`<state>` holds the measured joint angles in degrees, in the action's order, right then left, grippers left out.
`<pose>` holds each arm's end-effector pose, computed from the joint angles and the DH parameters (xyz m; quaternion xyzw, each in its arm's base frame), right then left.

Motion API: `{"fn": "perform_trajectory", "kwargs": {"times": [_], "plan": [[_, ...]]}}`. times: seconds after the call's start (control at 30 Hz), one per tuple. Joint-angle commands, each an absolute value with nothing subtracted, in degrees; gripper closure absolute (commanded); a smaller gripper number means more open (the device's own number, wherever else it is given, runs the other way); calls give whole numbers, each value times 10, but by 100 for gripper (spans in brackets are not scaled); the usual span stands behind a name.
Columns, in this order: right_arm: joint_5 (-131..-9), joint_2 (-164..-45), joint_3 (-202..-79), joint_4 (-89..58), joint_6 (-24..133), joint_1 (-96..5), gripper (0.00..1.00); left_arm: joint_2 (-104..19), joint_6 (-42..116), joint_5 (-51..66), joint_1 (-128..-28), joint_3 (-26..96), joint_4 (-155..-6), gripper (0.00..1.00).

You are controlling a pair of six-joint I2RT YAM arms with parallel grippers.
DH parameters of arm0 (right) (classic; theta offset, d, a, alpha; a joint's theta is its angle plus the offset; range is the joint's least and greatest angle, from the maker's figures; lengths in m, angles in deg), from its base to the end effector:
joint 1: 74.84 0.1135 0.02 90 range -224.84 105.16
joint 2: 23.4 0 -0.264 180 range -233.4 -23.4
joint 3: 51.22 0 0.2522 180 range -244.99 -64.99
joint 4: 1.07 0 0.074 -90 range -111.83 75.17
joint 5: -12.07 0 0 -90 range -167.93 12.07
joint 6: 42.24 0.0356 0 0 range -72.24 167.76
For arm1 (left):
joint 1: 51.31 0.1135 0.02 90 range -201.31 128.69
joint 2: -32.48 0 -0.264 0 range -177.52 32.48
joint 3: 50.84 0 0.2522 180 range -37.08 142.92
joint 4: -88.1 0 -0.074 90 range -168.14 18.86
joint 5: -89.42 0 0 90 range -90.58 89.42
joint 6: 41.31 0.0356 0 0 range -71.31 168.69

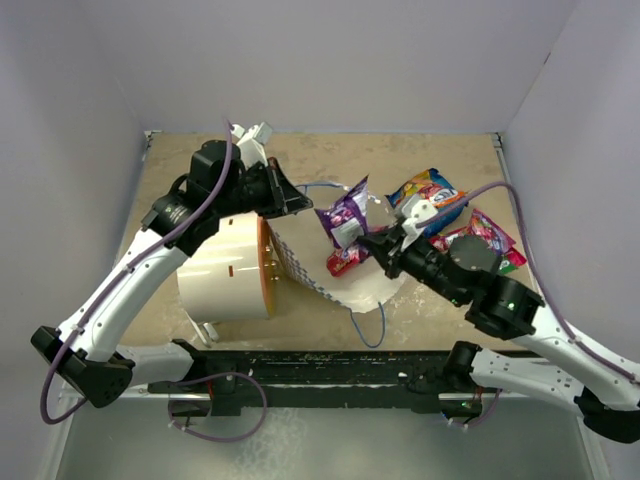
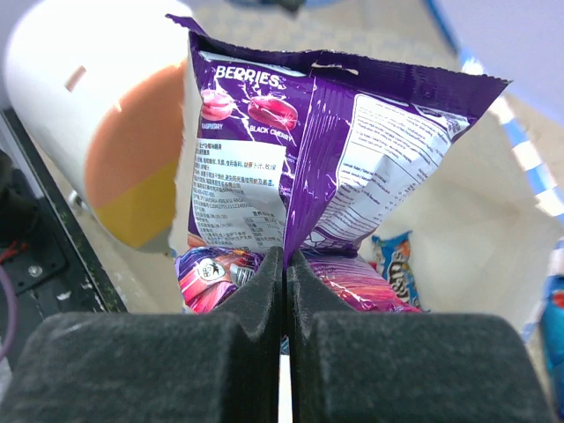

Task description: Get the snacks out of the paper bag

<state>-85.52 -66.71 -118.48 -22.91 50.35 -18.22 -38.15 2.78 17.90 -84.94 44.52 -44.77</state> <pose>0.0961 0.1374 0.4010 -0.2721 0.6385 0.3150 0.6473 0.2112 -0.1540 0.4270 0.0011 0.8251 -0.4538 0.3367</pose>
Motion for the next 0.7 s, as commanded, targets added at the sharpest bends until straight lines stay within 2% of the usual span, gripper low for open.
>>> {"fn": "perform_trajectory", "kwargs": {"times": [0.0,0.1,0.23,0.3,0.37,0.53,0.67], "plan": [[-965,-658,-1284,-256,498,-182,100,-386,36,170,-837,448,-448,100],[-1109,-661,-1303,-251,525,-183,100,-394,43,187,-833,449,-455,100],[-1404,-689,-1289,-246,594,-187,100,-413,56,216,-833,450,-462,100],[-1451,-717,-1292,-272,619,-207,100,-419,62,230,-833,451,-462,100],[-1440,-752,-1303,-347,688,-258,100,-423,69,244,-832,453,-462,100],[-1282,-833,-1322,-474,862,-444,100,-435,95,267,-831,468,-453,100],[-1197,-864,-1321,-520,915,-550,100,-446,121,281,-830,492,-443,100]]}}
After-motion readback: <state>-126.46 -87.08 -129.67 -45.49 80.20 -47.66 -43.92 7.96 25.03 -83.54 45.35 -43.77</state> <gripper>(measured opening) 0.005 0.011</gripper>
